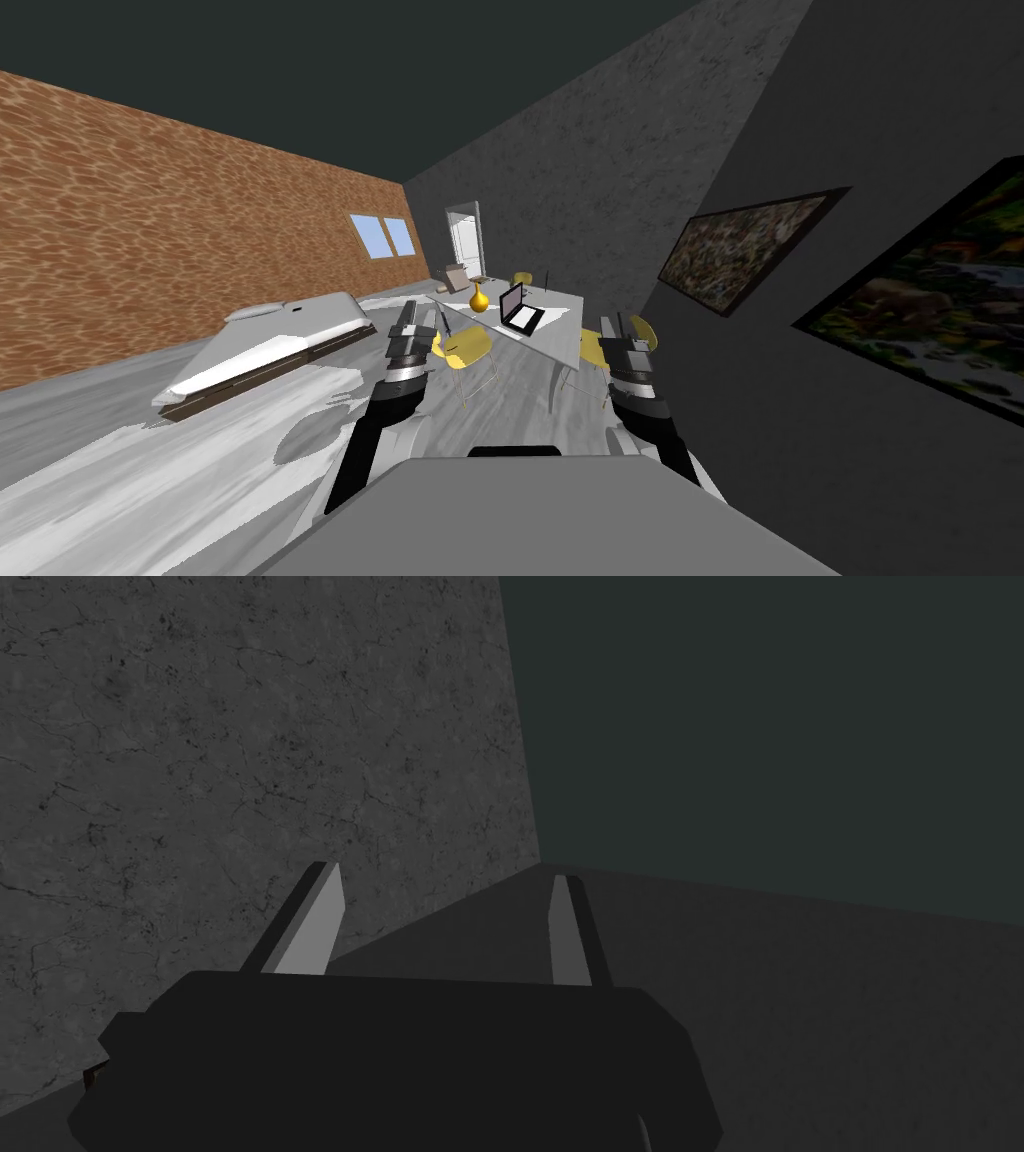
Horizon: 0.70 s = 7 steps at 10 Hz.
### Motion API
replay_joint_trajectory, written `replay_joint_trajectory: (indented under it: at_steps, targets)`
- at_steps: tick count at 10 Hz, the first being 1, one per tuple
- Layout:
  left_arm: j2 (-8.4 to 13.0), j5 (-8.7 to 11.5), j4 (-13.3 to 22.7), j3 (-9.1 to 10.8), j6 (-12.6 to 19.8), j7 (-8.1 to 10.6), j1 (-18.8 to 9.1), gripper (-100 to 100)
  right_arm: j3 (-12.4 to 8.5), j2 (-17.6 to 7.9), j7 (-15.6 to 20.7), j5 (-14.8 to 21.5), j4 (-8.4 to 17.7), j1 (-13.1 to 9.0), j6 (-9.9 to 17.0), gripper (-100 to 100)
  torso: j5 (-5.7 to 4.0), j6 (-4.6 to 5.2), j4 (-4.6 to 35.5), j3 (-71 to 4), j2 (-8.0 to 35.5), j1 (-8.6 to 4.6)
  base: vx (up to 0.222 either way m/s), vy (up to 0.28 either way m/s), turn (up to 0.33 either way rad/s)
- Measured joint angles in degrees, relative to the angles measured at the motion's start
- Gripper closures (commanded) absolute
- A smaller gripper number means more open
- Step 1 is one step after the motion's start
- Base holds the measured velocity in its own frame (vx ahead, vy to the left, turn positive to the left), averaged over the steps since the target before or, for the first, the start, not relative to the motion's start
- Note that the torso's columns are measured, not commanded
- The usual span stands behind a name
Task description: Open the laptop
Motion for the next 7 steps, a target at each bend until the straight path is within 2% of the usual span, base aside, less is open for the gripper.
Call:
replay_joint_trajectory:
  at_steps: [2,3,4,6,7]
  targets:
    - [0.0,0.0,0.0,0.0,0.0,0.0,0.0,0,0.0,0.0,0.0,0.0,0.0,0.0,0.0,0,0.0,0.0,8.46,-16.92,8.46,0.0,0.0,0.0,0.0]
    - [0.0,0.0,0.0,0.0,0.0,0.0,0.0,0,0.0,0.0,0.0,0.0,0.0,0.0,0.0,-100,0.0,0.0,12.69,-25.38,12.69,0.0,0.012,0.063,0.085]
    - [-0.01,0.0,0.02,-0.01,0.0,0.0,0.0,0,-0.01,-1.58,-0.03,0.36,0.11,0.62,0.78,-100,0.05,-0.01,14.57,-29.33,14.61,0.19,-0.01,0.11,0.078]
    - [-0.02,0.0,0.03,-0.02,0.01,0.0,0.0,0,-0.09,-4.39,0.23,1.54,2.16,0.76,2.84,-100,0.07,-0.01,15.3,-30.7,15.28,0.24,0.019,0.152,0.095]
    - [-0.02,0.0,0.02,-0.02,0.01,0.0,0.01,0,0.18,-5.5,0.56,2.44,2.36,0.91,4.96,-100,0.05,0.0,15.33,-30.81,15.24,0.17,0.012,0.18,0.098]
